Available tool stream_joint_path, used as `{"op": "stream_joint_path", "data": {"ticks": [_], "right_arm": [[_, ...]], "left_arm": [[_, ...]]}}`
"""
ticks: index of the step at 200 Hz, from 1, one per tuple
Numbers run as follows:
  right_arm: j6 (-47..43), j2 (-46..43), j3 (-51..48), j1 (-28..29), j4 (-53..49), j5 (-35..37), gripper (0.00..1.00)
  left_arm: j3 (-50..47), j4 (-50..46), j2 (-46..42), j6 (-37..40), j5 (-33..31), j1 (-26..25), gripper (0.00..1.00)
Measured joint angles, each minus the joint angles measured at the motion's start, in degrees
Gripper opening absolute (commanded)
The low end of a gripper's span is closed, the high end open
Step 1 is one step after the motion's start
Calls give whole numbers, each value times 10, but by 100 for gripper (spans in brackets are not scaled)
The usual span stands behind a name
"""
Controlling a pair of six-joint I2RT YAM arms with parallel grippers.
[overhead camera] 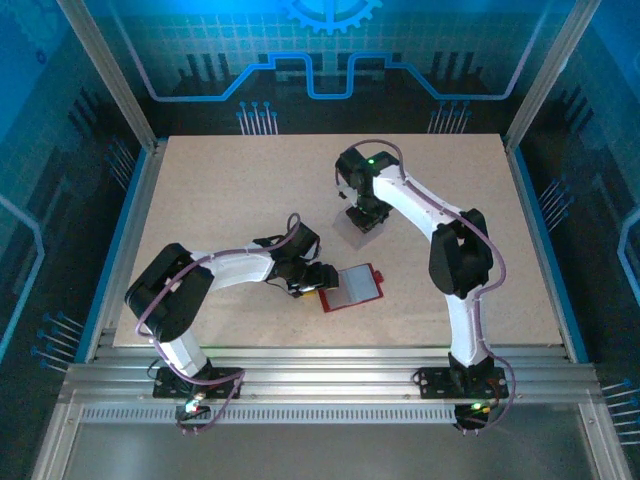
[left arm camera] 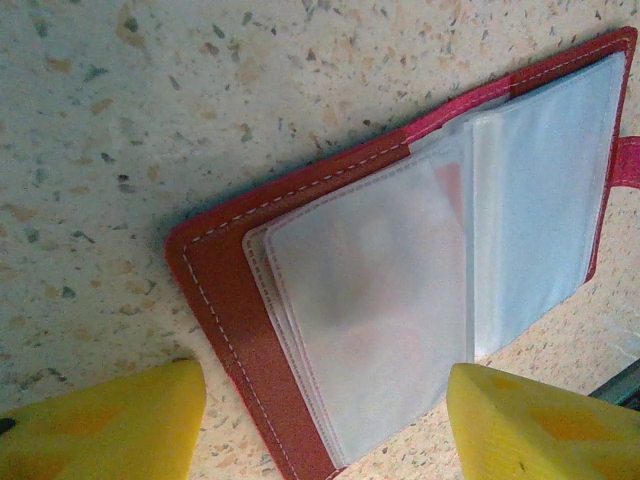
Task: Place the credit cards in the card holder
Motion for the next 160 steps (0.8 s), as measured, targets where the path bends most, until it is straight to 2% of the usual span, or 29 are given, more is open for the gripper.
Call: {"op": "stream_joint_path", "data": {"ticks": [50, 160], "right_arm": [[-4, 15, 0, 0, -2, -3, 20], [-7, 42, 12, 0, -4, -9, 16]], "left_arm": [[0, 0, 0, 0, 1, 0, 67], [0, 0, 0, 0, 2, 1, 67]]}}
